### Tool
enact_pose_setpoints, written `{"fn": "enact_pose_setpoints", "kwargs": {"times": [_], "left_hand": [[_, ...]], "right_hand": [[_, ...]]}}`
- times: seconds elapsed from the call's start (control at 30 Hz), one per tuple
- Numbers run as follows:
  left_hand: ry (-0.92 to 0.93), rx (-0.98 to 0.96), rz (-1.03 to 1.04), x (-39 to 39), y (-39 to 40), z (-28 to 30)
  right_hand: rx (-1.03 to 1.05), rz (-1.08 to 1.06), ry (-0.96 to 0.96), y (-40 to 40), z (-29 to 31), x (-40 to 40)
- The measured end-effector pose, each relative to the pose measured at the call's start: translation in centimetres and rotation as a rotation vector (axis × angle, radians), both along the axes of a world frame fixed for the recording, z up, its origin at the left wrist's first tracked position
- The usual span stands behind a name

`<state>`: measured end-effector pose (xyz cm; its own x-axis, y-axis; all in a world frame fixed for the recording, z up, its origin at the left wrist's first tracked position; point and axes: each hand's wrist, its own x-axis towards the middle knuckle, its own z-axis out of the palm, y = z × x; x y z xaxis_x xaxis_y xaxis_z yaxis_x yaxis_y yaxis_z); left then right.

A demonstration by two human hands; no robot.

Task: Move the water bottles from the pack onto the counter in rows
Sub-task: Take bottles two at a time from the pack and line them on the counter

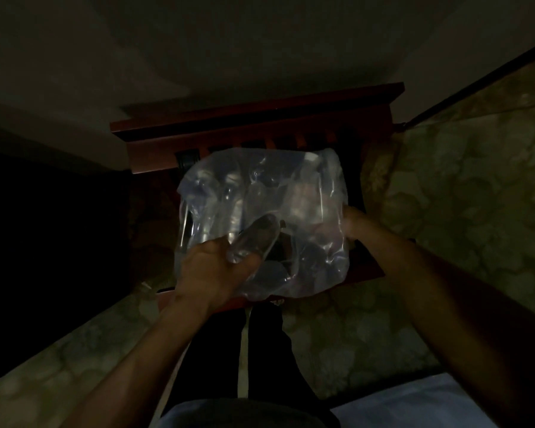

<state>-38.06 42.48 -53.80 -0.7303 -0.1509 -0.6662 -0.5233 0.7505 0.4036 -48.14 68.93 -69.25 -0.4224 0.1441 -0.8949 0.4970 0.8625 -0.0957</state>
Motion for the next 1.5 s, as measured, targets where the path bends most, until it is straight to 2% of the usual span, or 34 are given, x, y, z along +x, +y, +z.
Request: {"fn": "enact_pose_setpoints", "kwargs": {"times": [0.03, 0.13, 0.23, 0.37, 0.5, 0.57, 0.7, 0.87, 0.93, 1.0, 1.13, 1.27, 1.37, 1.5], "left_hand": [[0.002, -0.012, -0.008, 0.2, -0.2, 0.0], [-0.020, -0.024, -0.025, 0.5, -0.4, -0.1], [-0.027, -0.014, -0.011, 0.7, -0.3, -0.4], [-0.035, 0.001, -0.008, 0.5, -0.3, -0.5], [-0.036, -0.004, 0.006, 0.1, -0.3, -0.3], [-0.025, -0.017, -0.006, 0.2, -0.1, -0.4], [-0.023, -0.011, -0.001, 0.6, 0.0, -0.5], [-0.033, -0.007, 0.035, 1.0, -0.3, -1.2], [-0.044, -0.001, 0.031, 0.9, -0.3, -1.3], [-0.048, 0.007, 0.043, 0.8, -0.5, -1.4], [-0.073, 0.013, 0.057, 0.9, -0.7, -2.0], [-0.093, 0.017, 0.075, 1.0, -1.0, -2.4], [-0.094, 0.021, 0.087, 1.5, -1.2, -2.5], [-0.061, 0.068, 0.114, 2.2, -1.2, -2.5]], "right_hand": [[0.025, -0.027, -0.001, -0.8, 0.4, 0.0], [0.081, 0.133, -0.097, -2.0, 1.5, 0.6], [-0.008, -0.044, -0.031, -2.1, 1.4, 1.2], [-0.041, -0.118, 0.046, -2.4, 2.2, 1.7], [0.094, 0.105, 0.139, -2.2, 3.7, 2.3], [0.144, 0.142, 0.142, -2.2, 3.9, 2.6], [0.205, -0.023, 0.094, -3.7, 3.1, 2.1], [0.250, -0.125, 0.109, -4.8, 3.1, 2.0], [0.183, -0.159, 0.099, -4.5, 3.1, 2.1], [0.008, -0.210, 0.062, -3.1, 3.2, 2.1], [-0.236, -0.241, 0.003, -0.3, 6.5, 1.3], [-0.485, -0.106, 0.214, 1.2, 8.7, 1.0], [-0.492, -0.060, 0.325, 1.9, 8.3, 2.4], [-0.376, -0.097, 0.495, 1.4, 7.8, 5.2]]}}
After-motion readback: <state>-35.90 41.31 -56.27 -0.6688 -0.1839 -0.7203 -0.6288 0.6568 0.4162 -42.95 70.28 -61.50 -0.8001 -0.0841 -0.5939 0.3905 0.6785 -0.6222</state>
